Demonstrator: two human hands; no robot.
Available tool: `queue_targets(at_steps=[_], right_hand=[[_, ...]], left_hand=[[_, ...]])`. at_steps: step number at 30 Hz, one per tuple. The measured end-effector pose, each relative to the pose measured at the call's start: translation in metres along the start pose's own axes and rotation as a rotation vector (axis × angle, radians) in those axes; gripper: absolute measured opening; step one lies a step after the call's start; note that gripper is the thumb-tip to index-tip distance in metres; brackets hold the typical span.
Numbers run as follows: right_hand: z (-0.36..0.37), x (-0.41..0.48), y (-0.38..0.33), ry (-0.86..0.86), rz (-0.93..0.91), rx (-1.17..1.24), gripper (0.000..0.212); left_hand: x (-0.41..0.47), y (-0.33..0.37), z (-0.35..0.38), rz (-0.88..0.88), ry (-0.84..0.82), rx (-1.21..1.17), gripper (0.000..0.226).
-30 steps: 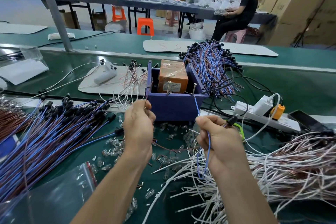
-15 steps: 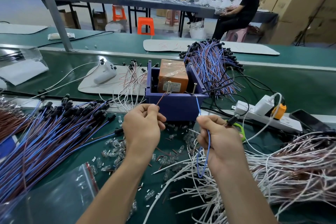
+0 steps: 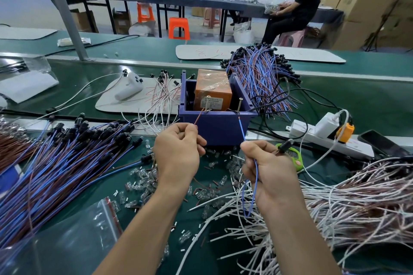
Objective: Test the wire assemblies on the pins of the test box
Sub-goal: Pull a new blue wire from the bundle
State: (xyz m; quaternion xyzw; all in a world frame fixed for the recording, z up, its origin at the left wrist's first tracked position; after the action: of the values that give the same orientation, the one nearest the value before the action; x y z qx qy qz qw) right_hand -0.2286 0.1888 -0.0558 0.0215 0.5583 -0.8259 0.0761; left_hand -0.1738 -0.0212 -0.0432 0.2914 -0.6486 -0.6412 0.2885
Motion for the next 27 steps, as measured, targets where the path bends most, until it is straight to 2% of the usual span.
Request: queue_targets(at_steps=[11,19,27], right_hand=[[-0.004,0.000,-0.001,0.016,-0.009,-0.021,0.029],[-0.014,0.011,-0.009,0.165,-0.002,-0.060,0.028],[-0.005,0.026,-0.015,0.215,-0.010,-0.124,0.030]], left_hand=[[0.000,0.004,0.002,0.024,-0.028,0.005,0.025],[0.000,0.008,0.002,0.042,-0.036,0.026,0.024],[0.002,0.006,0.002,0.025,-0.041,0.031,0.025]])
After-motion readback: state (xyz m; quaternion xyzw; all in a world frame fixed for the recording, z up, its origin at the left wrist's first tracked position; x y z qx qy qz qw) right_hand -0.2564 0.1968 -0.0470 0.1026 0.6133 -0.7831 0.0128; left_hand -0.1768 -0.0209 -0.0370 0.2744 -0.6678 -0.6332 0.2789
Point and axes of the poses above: each hand's wrist, its own x-axis towards the middle knuckle, its own z-axis out of the palm, y = z × x, the point moved 10 cm from there along x, towards the middle knuckle, and after that the axes turned 6 degrees about -z, right-handed, at the moved point
